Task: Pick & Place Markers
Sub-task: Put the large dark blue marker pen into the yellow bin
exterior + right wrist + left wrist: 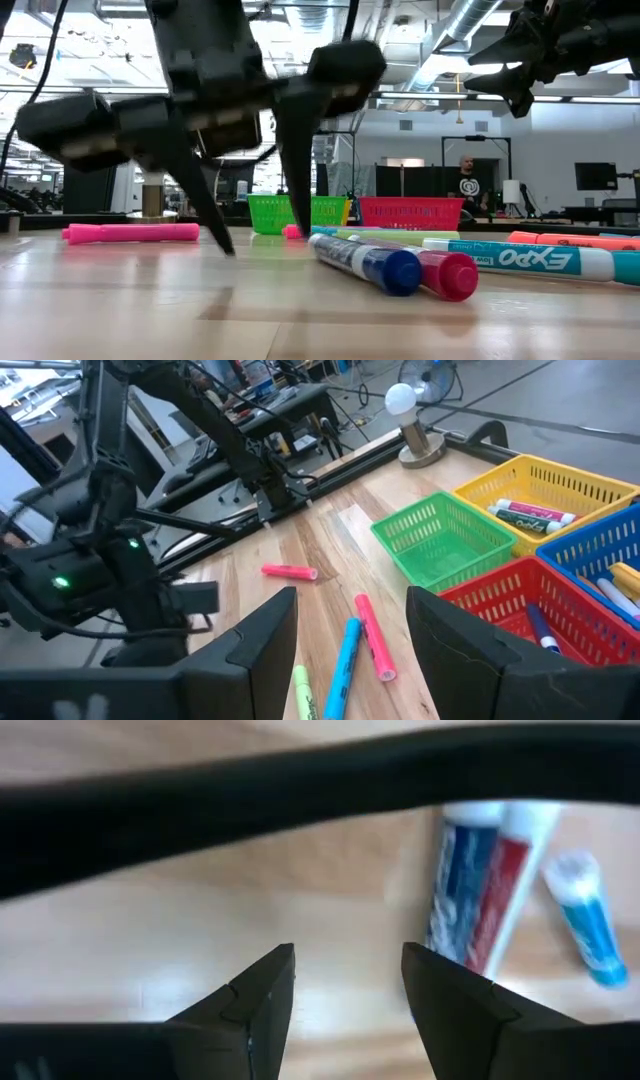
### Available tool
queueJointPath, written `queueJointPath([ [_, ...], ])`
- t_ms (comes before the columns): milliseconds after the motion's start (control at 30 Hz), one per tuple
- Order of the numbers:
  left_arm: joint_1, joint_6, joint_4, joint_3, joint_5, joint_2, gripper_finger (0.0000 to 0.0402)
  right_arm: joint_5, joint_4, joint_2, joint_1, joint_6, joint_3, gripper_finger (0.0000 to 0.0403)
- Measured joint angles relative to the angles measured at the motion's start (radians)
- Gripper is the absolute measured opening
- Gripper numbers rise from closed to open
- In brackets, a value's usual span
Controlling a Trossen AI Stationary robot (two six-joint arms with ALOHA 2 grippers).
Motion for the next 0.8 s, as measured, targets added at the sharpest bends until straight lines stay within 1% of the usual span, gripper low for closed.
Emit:
queueJointPath([
  [67,-0.008,-0.003,0.003,0.013,-0.005,-0.023,0.0186,0.000,0.000,0.000,0.000,0.000,0.000,0.0178],
  [133,-0.013,-0.012,0.008,0.020,-0.039,-0.046,0.0186,0.000,0.000,0.000,0.000,0.000,0.000,0.0178],
  [267,0.006,-0.003,0.003,0.035,-0.083,-0.046,0.0186,0.000,0.000,0.000,0.000,0.000,0.000,0.0178],
  [333,0.024,0.010,0.029,0.044,-0.085,-0.033,0.0186,0.000,0.000,0.000,0.000,0.000,0.000,0.0178],
  [533,0.068,0.085,0.024,0.043,-0.080,-0.020,0.0186,0.000,0.000,0.000,0.000,0.000,0.000,0.0178],
  [800,0.085,0.103,0.027,0.043,-0.038,0.012,0.0186,0.000,0.001,0.000,0.000,-0.001,0.000,0.0178],
])
